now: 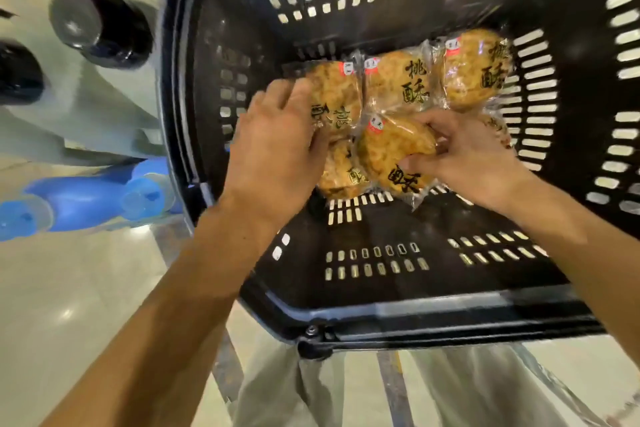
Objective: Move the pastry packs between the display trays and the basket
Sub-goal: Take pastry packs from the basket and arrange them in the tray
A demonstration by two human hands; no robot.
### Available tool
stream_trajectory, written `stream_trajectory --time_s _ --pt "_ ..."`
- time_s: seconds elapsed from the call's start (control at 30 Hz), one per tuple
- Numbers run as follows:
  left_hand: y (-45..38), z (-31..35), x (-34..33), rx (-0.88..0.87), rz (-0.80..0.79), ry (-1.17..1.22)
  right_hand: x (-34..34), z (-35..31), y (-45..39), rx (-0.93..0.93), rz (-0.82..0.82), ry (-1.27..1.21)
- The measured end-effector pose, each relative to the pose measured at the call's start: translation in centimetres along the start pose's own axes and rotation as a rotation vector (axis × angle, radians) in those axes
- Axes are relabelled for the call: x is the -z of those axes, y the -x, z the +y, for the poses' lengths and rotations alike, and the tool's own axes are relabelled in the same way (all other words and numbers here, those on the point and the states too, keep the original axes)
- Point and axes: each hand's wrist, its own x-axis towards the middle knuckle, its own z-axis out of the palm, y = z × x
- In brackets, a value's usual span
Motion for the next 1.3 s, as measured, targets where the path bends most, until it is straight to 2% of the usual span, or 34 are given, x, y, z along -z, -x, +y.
stream_trajectory --time_s 0.1,0.27,0.37,0.47,0.57,0.67,0.8,0.83,0.9,0.97,1.03,1.1,1.23,1.3 --pt "4.9 -0.9 4.4 -0.226 -0.027 -0.158 -1.8 -0.8 -2.1 -0.006 -0.086 0.027" --pt "10.5 -4.7 3.9 -0.232 -0.058 -0.389 -7.5 -0.8 -4.9 0.002 -0.26 0.344" --pt "10.6 -5.9 2.3 -0.235 0.011 -0.332 -10.2 0.3 -5.3 0.023 -0.101 0.752" --pt "10.4 -6.2 1.6 -0.269 0.101 -0.303 -11.2 1.2 -5.3 0.017 0.034 0.923" --pt "10.5 -6.5 1.5 -0.282 0.114 -0.302 -11.7 1.6 -4.7 0.025 0.027 0.98" --pt "10.5 -6.4 1.7 -0.247 0.058 -0.371 -10.6 0.5 -1.6 -0.003 0.007 0.84" --pt "11.4 -3.8 3.8 -0.115 -0.21 -0.533 -5.6 -3.3 8.7 0.023 -0.197 0.816" --pt "11.9 -2.1 5.1 -0.062 -0.269 -0.527 -3.8 -4.3 12.3 0.009 -0.246 0.819" --pt "12.9 2.8 9.1 0.004 -0.279 -0.433 0.2 -6.3 20.0 -0.02 -0.252 0.729" --pt "14.3 9.1 13.8 -0.073 -0.215 -0.327 4.0 -8.3 28.1 -0.042 -0.175 0.461" --pt "16.0 16.6 19.2 -0.232 -0.065 -0.264 8.2 -10.6 35.7 -0.002 -0.03 0.241" --pt "18.2 23.9 24.2 -0.344 0.006 -0.179 12.4 -12.4 42.7 0.066 0.157 0.129" --pt "20.7 39.1 31.0 -0.456 0.18 -0.055 22.5 -12.9 54.0 0.317 0.623 0.137" --pt "21.7 47.5 33.0 -0.523 0.271 0.057 28.0 -11.7 58.7 0.366 0.775 0.145"
